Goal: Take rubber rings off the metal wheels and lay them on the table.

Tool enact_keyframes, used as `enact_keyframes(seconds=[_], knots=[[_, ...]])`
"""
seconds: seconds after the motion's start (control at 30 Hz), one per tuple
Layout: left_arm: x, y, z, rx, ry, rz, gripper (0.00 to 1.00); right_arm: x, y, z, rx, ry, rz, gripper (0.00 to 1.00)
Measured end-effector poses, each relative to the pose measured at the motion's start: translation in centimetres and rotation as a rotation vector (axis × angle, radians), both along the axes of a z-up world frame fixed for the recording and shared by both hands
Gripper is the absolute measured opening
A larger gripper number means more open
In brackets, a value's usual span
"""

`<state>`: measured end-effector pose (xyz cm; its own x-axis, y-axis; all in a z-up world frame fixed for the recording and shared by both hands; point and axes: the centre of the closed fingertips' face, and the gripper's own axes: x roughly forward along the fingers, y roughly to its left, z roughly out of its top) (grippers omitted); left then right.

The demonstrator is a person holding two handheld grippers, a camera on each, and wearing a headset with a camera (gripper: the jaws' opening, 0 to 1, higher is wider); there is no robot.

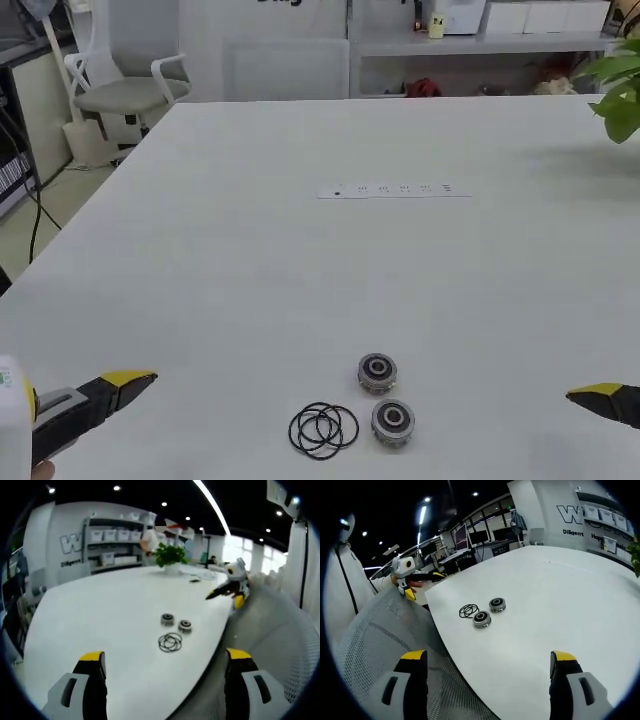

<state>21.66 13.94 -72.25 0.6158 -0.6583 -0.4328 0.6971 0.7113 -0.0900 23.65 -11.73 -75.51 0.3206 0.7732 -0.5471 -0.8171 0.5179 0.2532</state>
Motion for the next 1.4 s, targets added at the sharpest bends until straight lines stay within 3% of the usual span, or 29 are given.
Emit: enact_keyframes(seconds=[0.67,1.4], knots=[[-0.2,0.38,-0.23,-0.01,0.001,0.022,1.0,-0.69,0.21,-0.79,0.01,0.026,-0.023,0.99],[-0.35,0.5,-0.36,-0.014,0.008,0.026,1.0,-1.0,0.2,-0.66,0.005,0.029,-0.022,0.98]])
